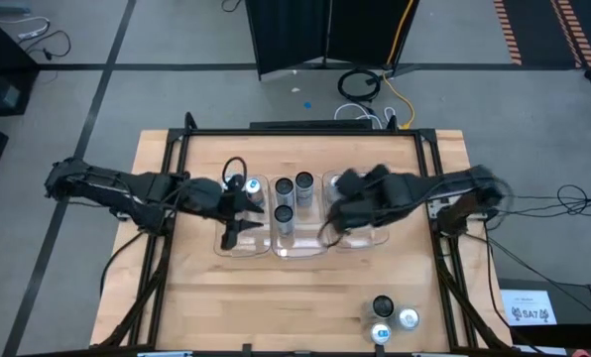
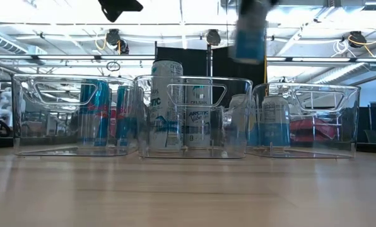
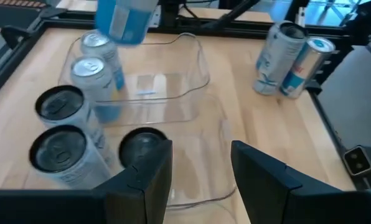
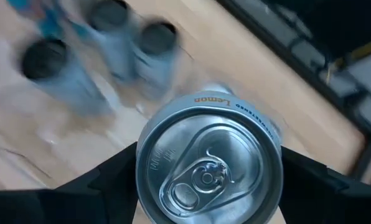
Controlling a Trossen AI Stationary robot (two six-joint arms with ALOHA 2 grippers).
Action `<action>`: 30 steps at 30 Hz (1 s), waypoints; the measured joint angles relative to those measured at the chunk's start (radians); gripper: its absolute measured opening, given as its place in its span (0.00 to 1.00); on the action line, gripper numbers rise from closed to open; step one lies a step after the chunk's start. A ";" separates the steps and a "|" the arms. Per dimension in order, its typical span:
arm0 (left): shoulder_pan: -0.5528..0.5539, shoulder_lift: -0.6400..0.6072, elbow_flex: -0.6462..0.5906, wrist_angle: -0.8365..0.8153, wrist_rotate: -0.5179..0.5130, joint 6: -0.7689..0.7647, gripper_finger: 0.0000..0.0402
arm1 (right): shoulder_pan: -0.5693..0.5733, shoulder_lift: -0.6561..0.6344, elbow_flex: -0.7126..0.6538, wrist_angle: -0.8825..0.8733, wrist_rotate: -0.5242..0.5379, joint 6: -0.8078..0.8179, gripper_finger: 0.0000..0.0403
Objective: Sort soda cans
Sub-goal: Put the left blue-white soda can into the right transparent bin
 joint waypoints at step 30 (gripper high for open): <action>0.262 -0.169 -0.253 0.186 0.128 0.051 0.43 | -0.172 -0.052 -0.596 0.546 -0.246 -0.087 0.75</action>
